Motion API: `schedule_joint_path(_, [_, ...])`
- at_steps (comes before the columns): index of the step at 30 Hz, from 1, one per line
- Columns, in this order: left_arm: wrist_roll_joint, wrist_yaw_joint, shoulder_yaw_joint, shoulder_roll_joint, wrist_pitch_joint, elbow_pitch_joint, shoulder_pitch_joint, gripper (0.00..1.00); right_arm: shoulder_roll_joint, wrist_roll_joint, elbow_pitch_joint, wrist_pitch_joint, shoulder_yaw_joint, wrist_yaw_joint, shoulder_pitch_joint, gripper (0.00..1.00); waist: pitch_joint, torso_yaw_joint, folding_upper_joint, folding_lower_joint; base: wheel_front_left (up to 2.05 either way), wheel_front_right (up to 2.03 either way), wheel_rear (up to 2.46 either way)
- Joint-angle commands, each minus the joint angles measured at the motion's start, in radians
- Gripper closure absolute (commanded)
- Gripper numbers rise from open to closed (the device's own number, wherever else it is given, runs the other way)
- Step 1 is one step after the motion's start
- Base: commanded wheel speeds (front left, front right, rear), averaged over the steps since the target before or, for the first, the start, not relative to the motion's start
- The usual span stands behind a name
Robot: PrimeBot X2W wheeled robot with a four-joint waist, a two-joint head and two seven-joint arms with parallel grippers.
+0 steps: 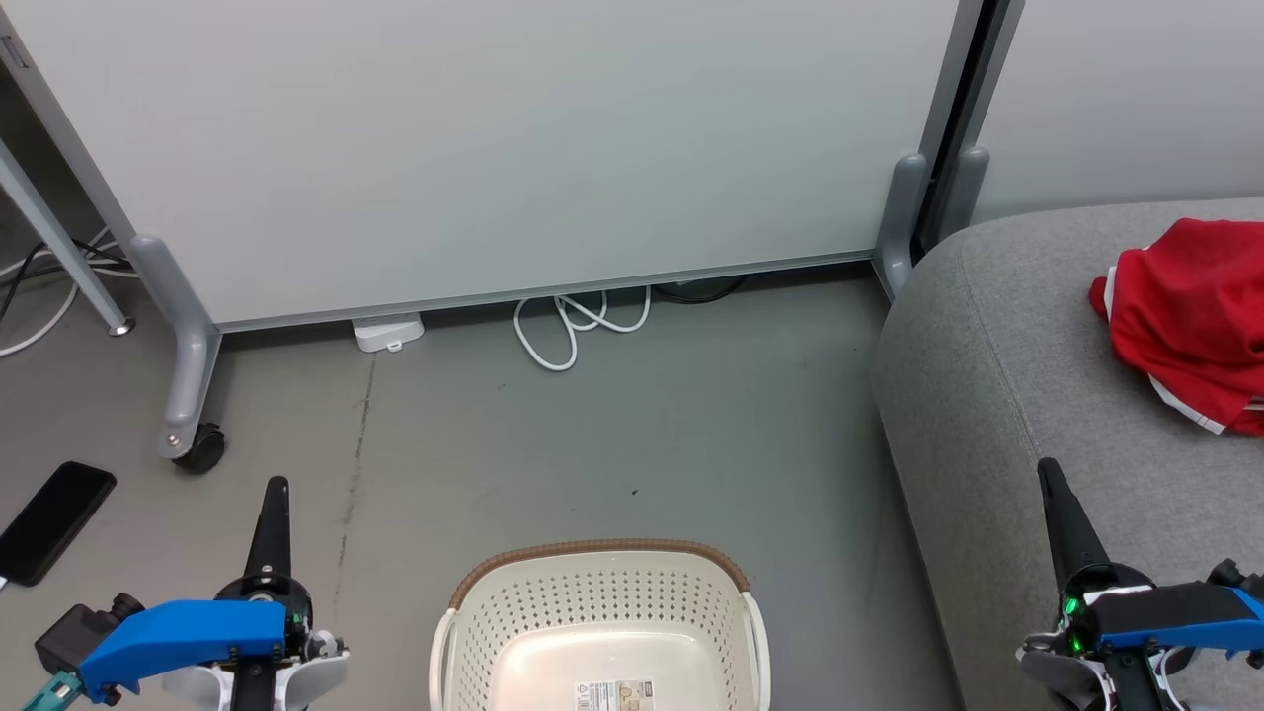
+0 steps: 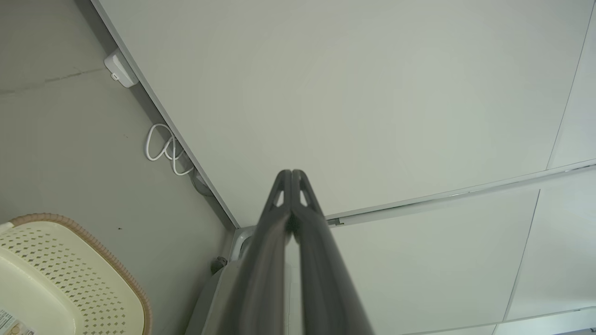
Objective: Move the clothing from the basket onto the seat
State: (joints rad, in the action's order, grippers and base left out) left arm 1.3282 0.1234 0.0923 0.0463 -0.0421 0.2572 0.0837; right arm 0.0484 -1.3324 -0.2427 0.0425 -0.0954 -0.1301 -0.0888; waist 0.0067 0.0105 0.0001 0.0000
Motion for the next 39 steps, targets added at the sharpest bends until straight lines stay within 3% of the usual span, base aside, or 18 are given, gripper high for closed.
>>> schedule_joint_path(1, [0.029, 0.004, 0.008, 0.005, -0.008, -0.01, 0.019, 1.0, 0.003, -0.029, 0.003, 0.008, -0.004, -0.001, -0.017, 1.0, 0.0, -0.001, -0.0001, 0.0, 0.0, 0.0, 0.0])
schedule_joint_path(39, [0.286, 0.012, 0.024, 0.006, -0.076, -0.013, 0.031, 1.0, 0.003, -0.282, -0.003, 0.075, -0.02, -0.001, -0.026, 1.0, -0.004, -0.011, -0.0001, 0.0, 0.0, 0.0, 0.0])
